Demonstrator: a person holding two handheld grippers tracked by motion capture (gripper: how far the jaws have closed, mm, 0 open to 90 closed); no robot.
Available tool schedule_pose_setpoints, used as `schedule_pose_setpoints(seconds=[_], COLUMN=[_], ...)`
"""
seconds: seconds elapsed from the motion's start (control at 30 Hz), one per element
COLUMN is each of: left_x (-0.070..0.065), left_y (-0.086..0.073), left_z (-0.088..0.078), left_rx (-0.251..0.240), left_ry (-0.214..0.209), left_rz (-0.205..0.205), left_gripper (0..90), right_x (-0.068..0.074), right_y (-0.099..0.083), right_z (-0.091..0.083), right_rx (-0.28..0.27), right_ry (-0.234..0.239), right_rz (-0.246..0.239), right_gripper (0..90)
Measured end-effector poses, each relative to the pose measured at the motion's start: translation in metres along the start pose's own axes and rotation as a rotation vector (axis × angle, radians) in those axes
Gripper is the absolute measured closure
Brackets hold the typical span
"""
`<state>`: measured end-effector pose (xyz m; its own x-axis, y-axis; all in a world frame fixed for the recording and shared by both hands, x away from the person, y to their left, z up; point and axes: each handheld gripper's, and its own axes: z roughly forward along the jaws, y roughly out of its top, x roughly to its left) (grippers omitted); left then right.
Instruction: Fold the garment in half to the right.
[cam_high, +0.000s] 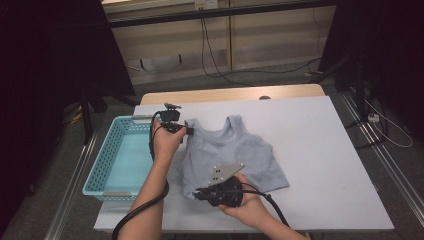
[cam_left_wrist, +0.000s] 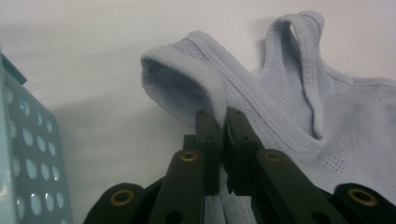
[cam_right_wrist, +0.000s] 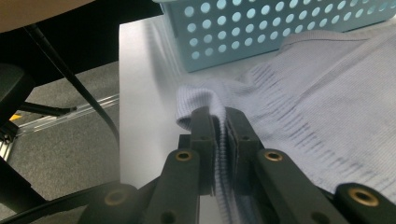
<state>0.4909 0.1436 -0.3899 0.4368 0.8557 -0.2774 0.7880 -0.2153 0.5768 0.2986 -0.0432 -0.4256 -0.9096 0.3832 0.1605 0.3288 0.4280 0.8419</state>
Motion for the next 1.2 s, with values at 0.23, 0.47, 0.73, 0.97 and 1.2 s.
schedule_pose_setpoints(seconds=[0.23,0.47,0.73,0.97,1.2], left_x=[0.004,0.006,0.007,0.007,0.01], left_y=[-0.001,-0.001,0.0,0.002,0.001], left_z=[-0.003,-0.007,-0.013,-0.019,-0.025], left_rx=[0.004,0.008,0.004,0.006,0.006], left_ry=[0.002,0.008,0.019,0.024,0.031], left_rz=[-0.007,-0.005,-0.009,-0.004,-0.013], left_gripper=[85.7,85.7,85.7,85.7,85.7], right_x=[0.001,0.002,0.003,0.005,0.007], right_y=[0.001,0.002,0.005,0.008,0.009], right_z=[0.002,0.004,0.004,0.005,0.004], right_rx=[-0.005,-0.009,-0.027,-0.038,-0.045], right_ry=[0.007,0.009,0.013,0.016,0.025], right_rz=[0.003,0.001,0.002,-0.002,-0.009], right_gripper=[83.6,83.6,83.6,83.6,83.6])
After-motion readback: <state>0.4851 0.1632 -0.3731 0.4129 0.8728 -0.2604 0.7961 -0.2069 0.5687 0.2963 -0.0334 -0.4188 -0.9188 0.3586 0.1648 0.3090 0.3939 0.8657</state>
